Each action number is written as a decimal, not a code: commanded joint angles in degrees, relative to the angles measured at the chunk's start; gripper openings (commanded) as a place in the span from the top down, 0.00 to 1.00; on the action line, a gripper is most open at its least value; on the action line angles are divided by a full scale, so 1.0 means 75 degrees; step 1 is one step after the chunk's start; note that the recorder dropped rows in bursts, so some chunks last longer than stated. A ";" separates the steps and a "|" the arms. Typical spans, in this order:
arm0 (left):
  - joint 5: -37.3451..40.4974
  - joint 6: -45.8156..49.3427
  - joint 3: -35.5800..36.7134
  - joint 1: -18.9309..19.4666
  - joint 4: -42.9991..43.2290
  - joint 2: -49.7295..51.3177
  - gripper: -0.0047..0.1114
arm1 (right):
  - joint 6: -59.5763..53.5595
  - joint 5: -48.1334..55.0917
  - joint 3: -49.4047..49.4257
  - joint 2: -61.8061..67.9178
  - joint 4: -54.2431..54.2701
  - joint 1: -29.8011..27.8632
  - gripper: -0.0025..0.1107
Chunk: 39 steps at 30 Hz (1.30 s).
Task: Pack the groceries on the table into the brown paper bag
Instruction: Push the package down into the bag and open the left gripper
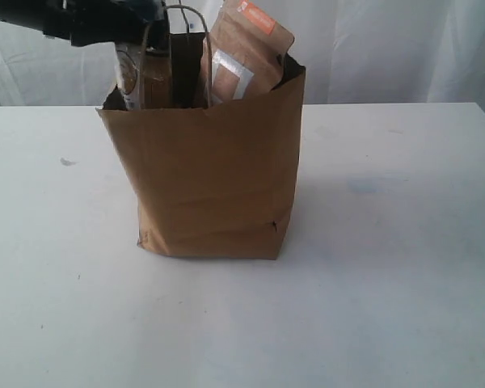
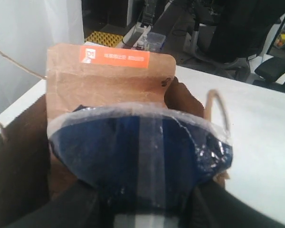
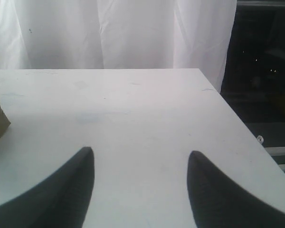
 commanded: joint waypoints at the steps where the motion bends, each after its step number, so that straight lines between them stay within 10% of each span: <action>1: -0.0272 -0.0274 -0.0023 -0.0541 0.0145 -0.0014 0.96 | 0.0015 -0.0053 0.0043 -0.0046 -0.0017 -0.0032 0.50; 14: -0.1298 -0.0299 -0.0023 -0.0837 0.0285 0.0352 0.94 | 0.0015 -0.0053 0.0043 -0.0046 -0.0017 -0.0032 0.50; 23: -0.2001 -0.1306 -0.0023 -0.0837 0.0565 0.0352 0.24 | 0.0015 -0.0053 0.0043 -0.0046 -0.0017 -0.0032 0.50; 34: -0.1648 -0.1054 -0.0278 -0.0837 0.0505 0.0167 0.24 | 0.0015 -0.0053 0.0043 -0.0046 -0.0017 -0.0032 0.50; 39: -0.1809 -0.1268 -0.0478 -0.0837 0.0529 0.0020 0.09 | 0.0015 -0.0053 0.0043 -0.0046 -0.0017 -0.0032 0.50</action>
